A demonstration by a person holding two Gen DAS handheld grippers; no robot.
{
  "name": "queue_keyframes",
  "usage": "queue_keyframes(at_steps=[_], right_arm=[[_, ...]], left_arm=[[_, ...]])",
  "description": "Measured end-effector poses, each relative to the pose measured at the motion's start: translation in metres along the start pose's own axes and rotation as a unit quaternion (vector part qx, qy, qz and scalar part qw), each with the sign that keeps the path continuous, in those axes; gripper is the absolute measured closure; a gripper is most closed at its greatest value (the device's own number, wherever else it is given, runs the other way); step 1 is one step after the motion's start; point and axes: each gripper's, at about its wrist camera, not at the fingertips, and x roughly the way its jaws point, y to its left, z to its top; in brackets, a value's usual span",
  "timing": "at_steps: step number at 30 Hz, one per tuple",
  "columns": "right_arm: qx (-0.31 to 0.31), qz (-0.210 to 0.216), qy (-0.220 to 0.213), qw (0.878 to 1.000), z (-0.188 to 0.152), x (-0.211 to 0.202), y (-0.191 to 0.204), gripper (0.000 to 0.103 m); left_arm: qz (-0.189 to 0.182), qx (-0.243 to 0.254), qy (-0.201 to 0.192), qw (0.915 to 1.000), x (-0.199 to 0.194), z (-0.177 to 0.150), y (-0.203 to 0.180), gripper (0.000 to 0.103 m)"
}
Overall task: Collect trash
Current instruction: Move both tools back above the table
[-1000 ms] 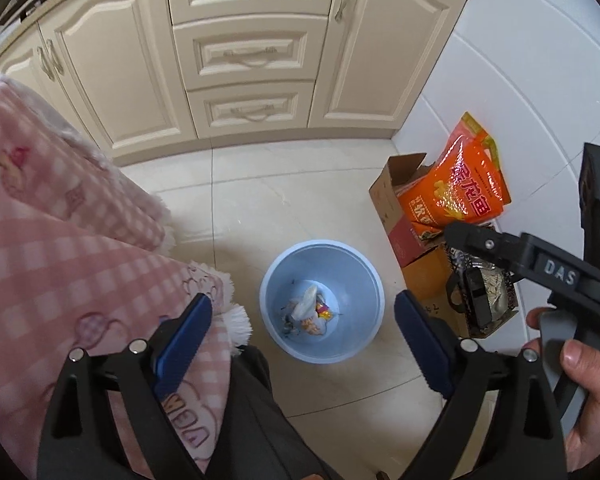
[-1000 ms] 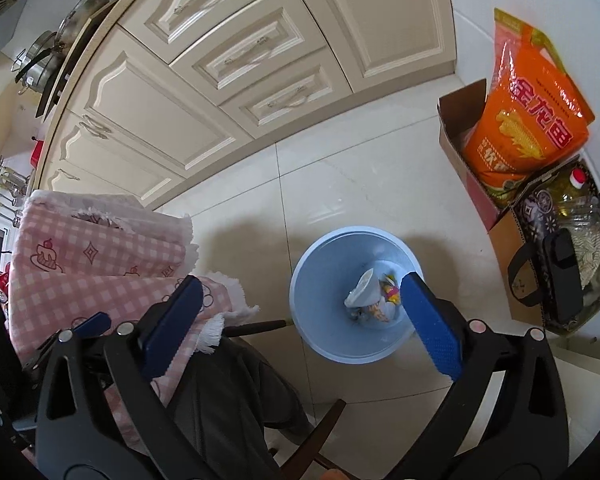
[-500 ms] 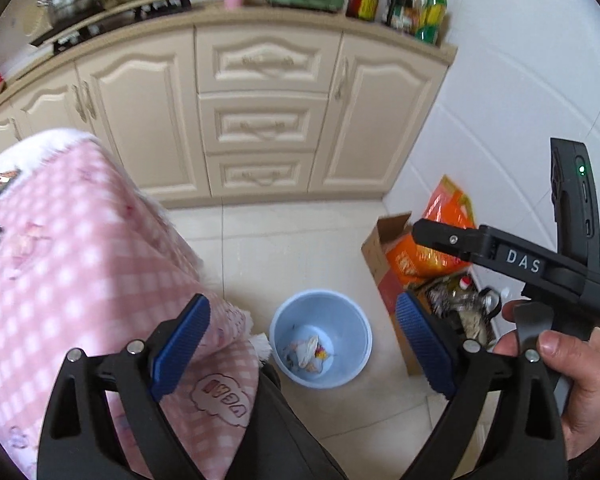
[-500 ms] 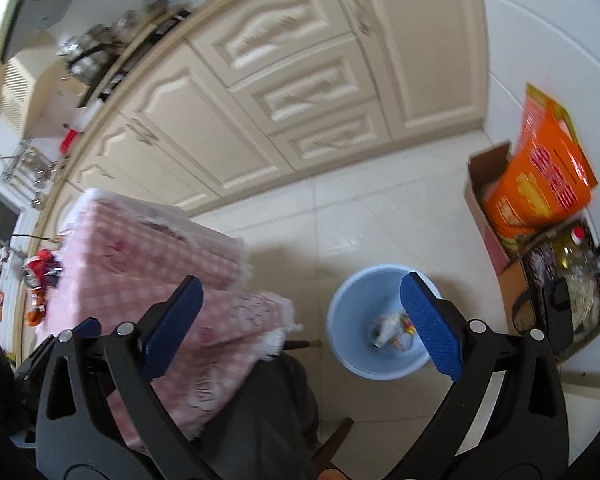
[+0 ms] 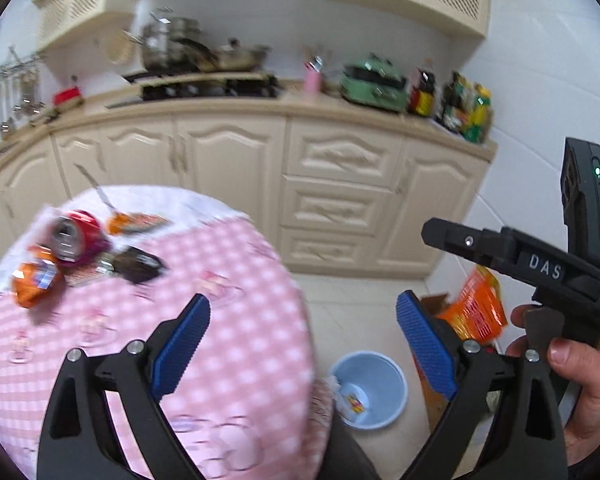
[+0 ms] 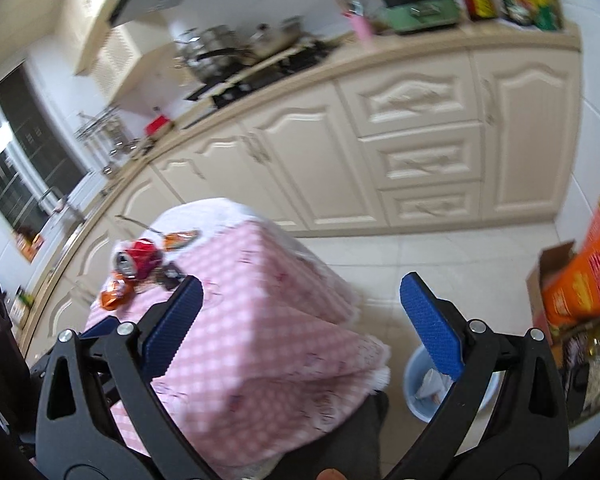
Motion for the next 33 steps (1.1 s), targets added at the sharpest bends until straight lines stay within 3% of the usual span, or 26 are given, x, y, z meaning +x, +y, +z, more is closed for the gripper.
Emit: queue_keyframes(at_steps=[5, 17, 33], right_arm=[[-0.047, 0.031, -0.013, 0.998, 0.003, -0.003, 0.054, 0.006], [-0.158, 0.087, -0.046, 0.983, -0.012, -0.008, 0.165, 0.006], [-0.22, 0.096, -0.057, 0.969, -0.025, 0.004, 0.223, 0.006]], left_arm=[[0.046, -0.016, -0.044, 0.9978, -0.041, 0.01, 0.036, 0.011], [0.135, -0.057, -0.129, 0.9807, -0.125, 0.016, 0.103, 0.009], [0.181, -0.097, -0.166, 0.9644, -0.169, -0.004, 0.152, 0.009]])
